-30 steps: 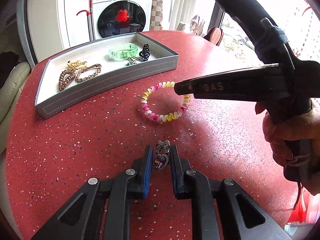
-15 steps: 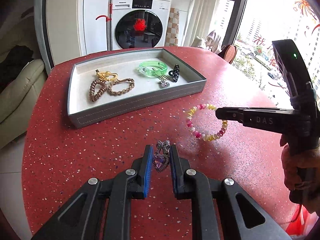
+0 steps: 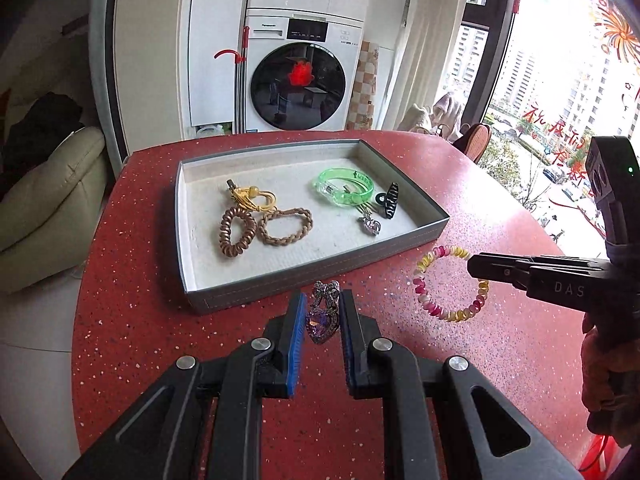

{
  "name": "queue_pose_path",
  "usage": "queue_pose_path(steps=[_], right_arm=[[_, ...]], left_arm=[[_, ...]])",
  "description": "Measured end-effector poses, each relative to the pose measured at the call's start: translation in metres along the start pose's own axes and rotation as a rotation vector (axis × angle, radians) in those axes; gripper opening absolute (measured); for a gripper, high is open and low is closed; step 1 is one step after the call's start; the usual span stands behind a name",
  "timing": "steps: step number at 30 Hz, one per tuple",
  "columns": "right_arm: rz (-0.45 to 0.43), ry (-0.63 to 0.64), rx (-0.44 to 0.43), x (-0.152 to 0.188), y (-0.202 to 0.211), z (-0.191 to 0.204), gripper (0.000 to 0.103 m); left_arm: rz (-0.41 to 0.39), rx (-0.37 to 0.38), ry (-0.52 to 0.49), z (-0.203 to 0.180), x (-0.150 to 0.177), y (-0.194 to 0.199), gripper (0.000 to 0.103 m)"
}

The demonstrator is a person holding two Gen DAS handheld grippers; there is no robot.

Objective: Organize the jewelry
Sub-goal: 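Carry the pendant in the left tool while the right tool carries the beaded bracelet into the tray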

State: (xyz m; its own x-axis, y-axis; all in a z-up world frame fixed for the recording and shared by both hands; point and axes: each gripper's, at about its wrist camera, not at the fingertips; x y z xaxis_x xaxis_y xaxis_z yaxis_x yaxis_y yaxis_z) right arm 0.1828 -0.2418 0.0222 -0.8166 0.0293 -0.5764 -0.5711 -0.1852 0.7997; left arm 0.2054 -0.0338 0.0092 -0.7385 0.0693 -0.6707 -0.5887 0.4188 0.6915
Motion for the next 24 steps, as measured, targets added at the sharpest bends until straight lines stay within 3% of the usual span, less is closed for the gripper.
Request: queue_pose_path(steps=[11, 24], right_arm=[[-0.040, -0.008, -0.009, -0.049, -0.012, 0.005, 0.010], [0.007, -0.013, -0.009, -0.088, -0.067, 0.006, 0.010]], left_arm=[[-0.035, -0.026, 0.023, 0.013, -0.046, -0.023, 0.035], [0.015, -0.080, 0.038, 0.029, -0.071, -0.075, 0.035]])
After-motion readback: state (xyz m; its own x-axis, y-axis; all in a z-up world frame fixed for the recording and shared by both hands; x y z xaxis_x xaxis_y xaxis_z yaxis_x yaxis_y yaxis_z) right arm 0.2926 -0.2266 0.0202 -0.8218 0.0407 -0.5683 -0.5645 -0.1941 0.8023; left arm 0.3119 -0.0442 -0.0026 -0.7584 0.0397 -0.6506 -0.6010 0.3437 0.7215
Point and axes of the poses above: each gripper's, at about its wrist camera, not at the fingertips, and y roughly against the way its jaws point, z to its left, x to its underside, and after that the axes turned 9 degrees about y, right-handed
